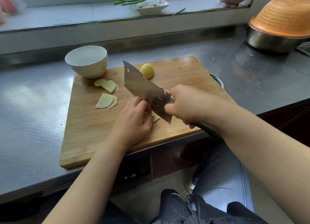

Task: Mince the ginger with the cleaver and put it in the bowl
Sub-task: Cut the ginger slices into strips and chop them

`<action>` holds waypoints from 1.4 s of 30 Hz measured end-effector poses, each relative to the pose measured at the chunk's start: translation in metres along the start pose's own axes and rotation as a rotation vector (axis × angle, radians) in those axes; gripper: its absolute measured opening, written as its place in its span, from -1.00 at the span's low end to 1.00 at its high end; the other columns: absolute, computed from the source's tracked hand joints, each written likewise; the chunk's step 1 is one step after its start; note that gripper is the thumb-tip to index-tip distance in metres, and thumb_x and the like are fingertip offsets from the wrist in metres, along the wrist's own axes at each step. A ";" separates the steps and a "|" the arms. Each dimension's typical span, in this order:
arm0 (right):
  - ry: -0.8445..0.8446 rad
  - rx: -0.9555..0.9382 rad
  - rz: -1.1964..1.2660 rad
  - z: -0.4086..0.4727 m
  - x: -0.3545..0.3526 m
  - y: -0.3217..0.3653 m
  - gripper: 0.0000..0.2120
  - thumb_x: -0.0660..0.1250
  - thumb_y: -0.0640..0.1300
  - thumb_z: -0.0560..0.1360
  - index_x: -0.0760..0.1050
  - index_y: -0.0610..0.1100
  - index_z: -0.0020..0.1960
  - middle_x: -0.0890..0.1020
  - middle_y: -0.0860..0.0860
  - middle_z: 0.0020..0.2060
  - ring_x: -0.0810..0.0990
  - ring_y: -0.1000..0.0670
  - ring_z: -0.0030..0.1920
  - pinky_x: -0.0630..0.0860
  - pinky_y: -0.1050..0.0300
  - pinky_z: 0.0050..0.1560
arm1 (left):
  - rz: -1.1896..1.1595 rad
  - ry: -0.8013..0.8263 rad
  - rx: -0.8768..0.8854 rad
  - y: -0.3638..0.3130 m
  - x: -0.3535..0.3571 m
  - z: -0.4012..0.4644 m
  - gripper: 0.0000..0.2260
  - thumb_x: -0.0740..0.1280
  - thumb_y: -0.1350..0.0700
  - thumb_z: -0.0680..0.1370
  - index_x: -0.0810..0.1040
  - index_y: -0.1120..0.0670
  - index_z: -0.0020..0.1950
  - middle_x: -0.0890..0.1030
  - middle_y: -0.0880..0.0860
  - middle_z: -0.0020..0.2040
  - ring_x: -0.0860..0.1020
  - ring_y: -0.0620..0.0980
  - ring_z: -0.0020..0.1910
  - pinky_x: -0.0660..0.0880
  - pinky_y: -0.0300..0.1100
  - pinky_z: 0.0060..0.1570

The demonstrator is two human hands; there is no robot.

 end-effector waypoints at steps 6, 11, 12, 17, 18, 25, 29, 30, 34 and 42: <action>0.076 0.052 -0.065 0.009 0.002 0.009 -0.91 0.21 -0.24 0.57 0.44 -0.22 -0.10 0.59 -0.20 -0.26 0.55 -0.09 -0.41 0.60 0.08 -0.45 | 0.055 -0.008 0.011 0.002 0.003 -0.001 -0.93 0.33 0.14 0.49 0.51 0.13 -0.08 0.47 0.06 -0.07 0.44 0.04 -0.06 0.39 -0.14 -0.05; -0.019 0.069 -0.103 0.003 0.017 0.000 -0.85 0.21 -0.19 0.55 0.39 -0.13 -0.20 0.54 -0.09 -0.38 0.52 -0.05 -0.48 0.47 0.19 -0.50 | 0.074 0.004 0.011 0.001 0.003 -0.002 -0.92 0.31 0.14 0.48 0.51 0.13 -0.07 0.49 0.08 -0.04 0.44 0.06 -0.04 0.39 -0.13 -0.04; -0.052 0.072 -0.115 0.001 0.020 -0.002 -0.83 0.21 -0.15 0.55 0.37 -0.11 -0.22 0.53 -0.06 -0.36 0.50 -0.04 -0.45 0.41 0.19 -0.47 | 0.074 0.006 0.011 0.001 0.003 -0.002 -0.92 0.31 0.14 0.48 0.51 0.13 -0.07 0.49 0.08 -0.03 0.44 0.06 -0.02 0.40 -0.13 -0.03; -0.074 0.071 0.086 0.000 0.016 -0.016 -0.86 0.22 -0.17 0.54 0.39 -0.13 -0.20 0.53 -0.09 -0.35 0.51 -0.09 -0.43 0.56 0.00 -0.33 | 0.054 -0.031 0.021 -0.003 -0.001 -0.003 -0.95 0.34 0.17 0.50 0.50 0.12 -0.09 0.49 0.04 -0.03 0.44 0.02 -0.02 0.34 -0.23 -0.02; -0.077 0.064 0.107 -0.001 0.013 -0.017 -0.87 0.21 -0.19 0.54 0.39 -0.13 -0.20 0.51 -0.09 -0.37 0.49 -0.08 -0.45 0.56 -0.01 -0.33 | 0.049 -0.054 0.022 -0.002 -0.003 -0.003 -0.95 0.35 0.18 0.49 0.50 0.12 -0.10 0.49 0.04 -0.04 0.44 0.01 -0.03 0.32 -0.26 -0.02; -0.060 -0.015 0.024 -0.015 0.000 0.001 -0.89 0.22 -0.18 0.56 0.43 -0.15 -0.15 0.55 -0.11 -0.37 0.56 -0.07 -0.45 0.57 0.11 -0.47 | 0.049 -0.049 -0.012 0.002 -0.006 -0.009 -0.97 0.33 0.17 0.52 0.52 0.11 -0.07 0.50 0.04 0.01 0.46 0.02 -0.01 0.32 -0.25 -0.05; -0.027 0.013 -0.121 -0.012 0.004 0.008 -0.87 0.21 -0.15 0.55 0.48 -0.18 -0.10 0.61 -0.12 -0.35 0.65 -0.09 -0.42 0.55 0.18 -0.51 | 0.054 -0.039 -0.008 0.003 -0.004 -0.008 -0.96 0.32 0.17 0.51 0.51 0.11 -0.07 0.51 0.06 0.00 0.47 0.06 -0.03 0.35 -0.20 -0.08; -0.014 0.018 -0.131 -0.010 0.006 0.009 -0.87 0.20 -0.16 0.55 0.48 -0.19 -0.10 0.61 -0.12 -0.37 0.63 -0.08 -0.44 0.53 0.20 -0.51 | 0.046 -0.033 -0.010 0.004 -0.003 -0.008 -0.96 0.31 0.16 0.51 0.51 0.12 -0.07 0.51 0.06 -0.01 0.47 0.06 -0.04 0.38 -0.16 -0.09; 0.040 0.028 -0.137 -0.006 0.007 0.015 -0.87 0.19 -0.22 0.56 0.46 -0.22 -0.12 0.57 -0.14 -0.42 0.57 -0.07 -0.50 0.54 0.17 -0.52 | 0.030 -0.018 -0.016 0.006 -0.002 -0.008 -0.94 0.29 0.13 0.51 0.50 0.11 -0.07 0.50 0.06 -0.01 0.46 0.06 -0.05 0.44 -0.06 -0.09; -0.015 0.056 -0.125 -0.001 0.022 0.007 -0.82 0.20 -0.16 0.57 0.40 -0.16 -0.21 0.54 -0.09 -0.37 0.53 -0.05 -0.45 0.49 0.17 -0.46 | 0.042 -0.012 -0.022 0.006 -0.002 -0.008 -0.94 0.33 0.16 0.48 0.51 0.12 -0.08 0.50 0.05 -0.02 0.45 0.05 -0.04 0.40 -0.13 -0.07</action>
Point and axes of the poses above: each hand's wrist, its own z-axis towards the middle knuckle, its own x-axis out of the palm, y = z × x, the point moved 4 cm from there along z, towards the middle knuckle
